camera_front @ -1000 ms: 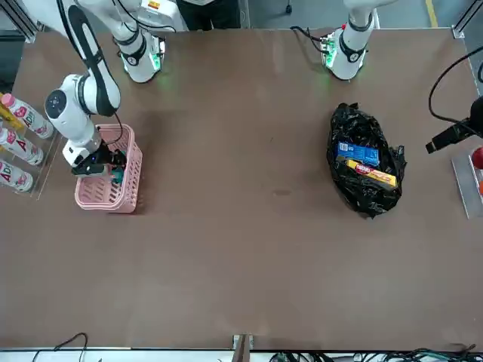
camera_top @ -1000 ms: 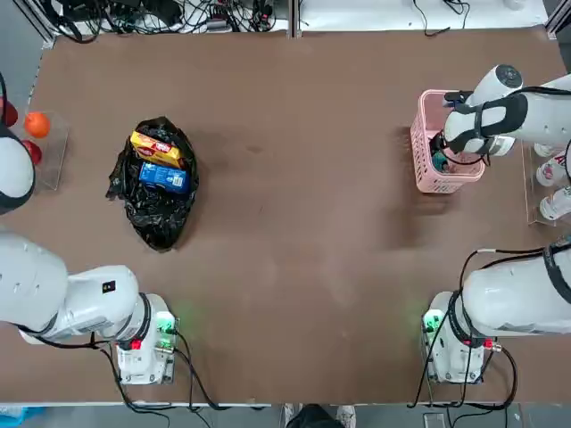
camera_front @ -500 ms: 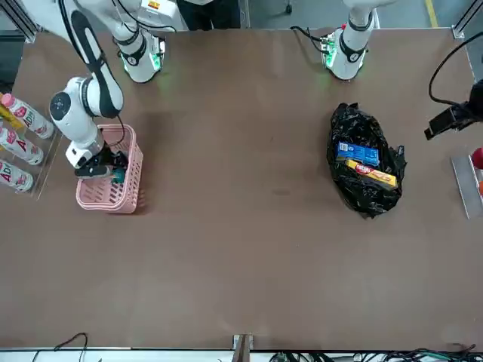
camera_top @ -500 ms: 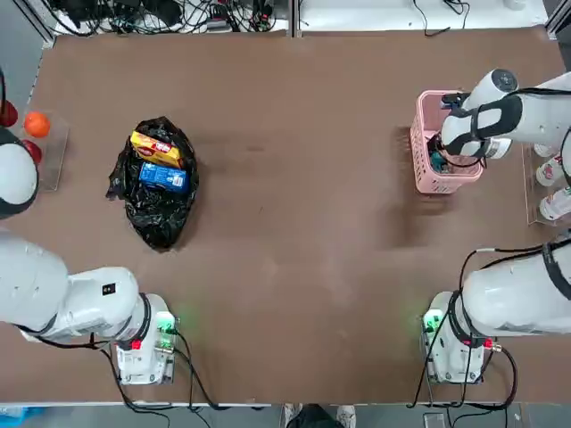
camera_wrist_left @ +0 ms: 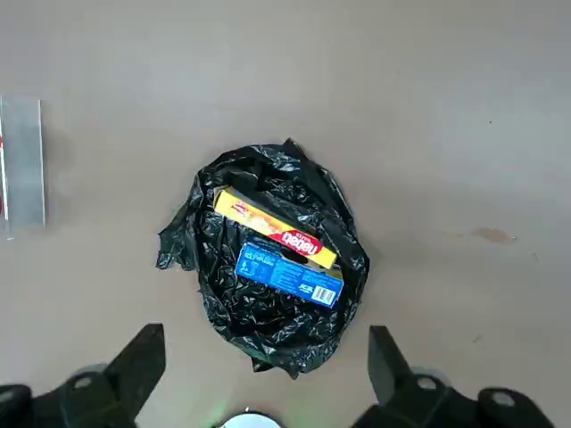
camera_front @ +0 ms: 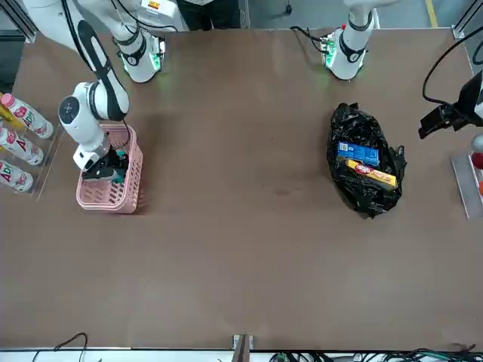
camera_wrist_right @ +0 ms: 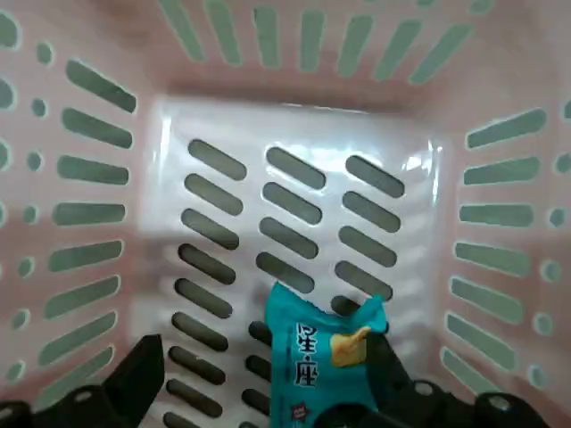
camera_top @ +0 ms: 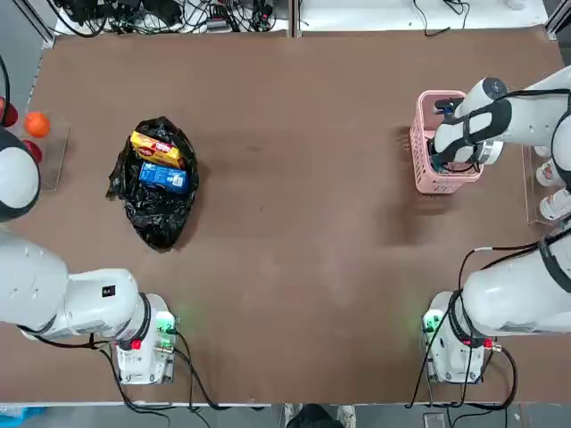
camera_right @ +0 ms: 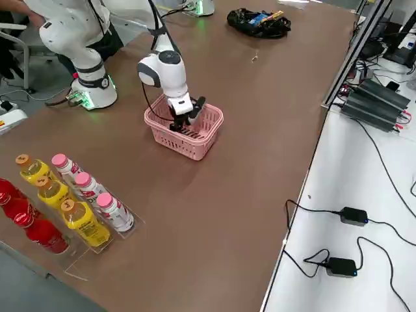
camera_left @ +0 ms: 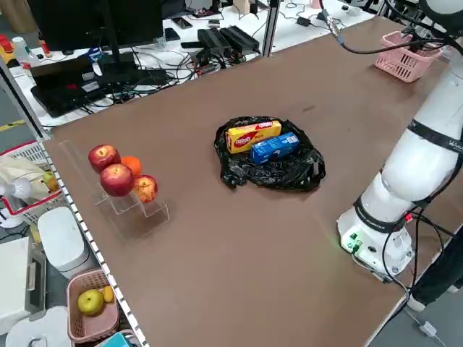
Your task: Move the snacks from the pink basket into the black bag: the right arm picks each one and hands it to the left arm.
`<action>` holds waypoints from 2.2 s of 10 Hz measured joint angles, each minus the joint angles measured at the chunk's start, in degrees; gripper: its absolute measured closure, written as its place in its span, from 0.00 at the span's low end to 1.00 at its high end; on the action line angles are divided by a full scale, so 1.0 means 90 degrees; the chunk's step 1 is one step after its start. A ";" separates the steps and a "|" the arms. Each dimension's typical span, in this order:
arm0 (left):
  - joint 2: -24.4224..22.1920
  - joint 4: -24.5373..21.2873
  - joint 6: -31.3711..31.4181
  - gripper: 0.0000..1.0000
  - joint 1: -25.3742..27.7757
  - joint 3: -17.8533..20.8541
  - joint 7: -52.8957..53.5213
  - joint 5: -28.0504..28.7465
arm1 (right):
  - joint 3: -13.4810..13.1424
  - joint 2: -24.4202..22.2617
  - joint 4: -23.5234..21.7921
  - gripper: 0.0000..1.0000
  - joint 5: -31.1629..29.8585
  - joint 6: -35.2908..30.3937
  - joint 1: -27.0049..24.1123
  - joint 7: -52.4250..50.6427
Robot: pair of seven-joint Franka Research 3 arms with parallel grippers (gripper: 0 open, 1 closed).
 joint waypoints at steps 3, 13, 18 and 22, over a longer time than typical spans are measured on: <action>0.0000 0.0000 0.0000 0.00 -0.0511 0.0415 0.0002 0.0000 | 0.0000 0.0093 0.0000 0.00 0.0000 0.0182 0.0034 -0.0001; 0.0270 -0.0001 -0.0001 0.00 -0.0439 0.0662 0.0011 -0.0015 | -0.0017 0.0107 0.0068 0.00 -0.0001 0.0158 0.0153 -0.0614; 0.0440 0.0021 0.0004 0.00 -0.0501 0.0643 -0.0108 -0.0605 | -0.0072 0.0107 0.0297 0.00 -0.0001 -0.0179 0.0102 -0.1052; 0.0445 0.0076 0.0004 0.00 -0.0494 0.0654 -0.0124 -0.0611 | -0.0085 0.0107 0.0315 0.00 -0.0001 -0.0180 0.0065 -0.1195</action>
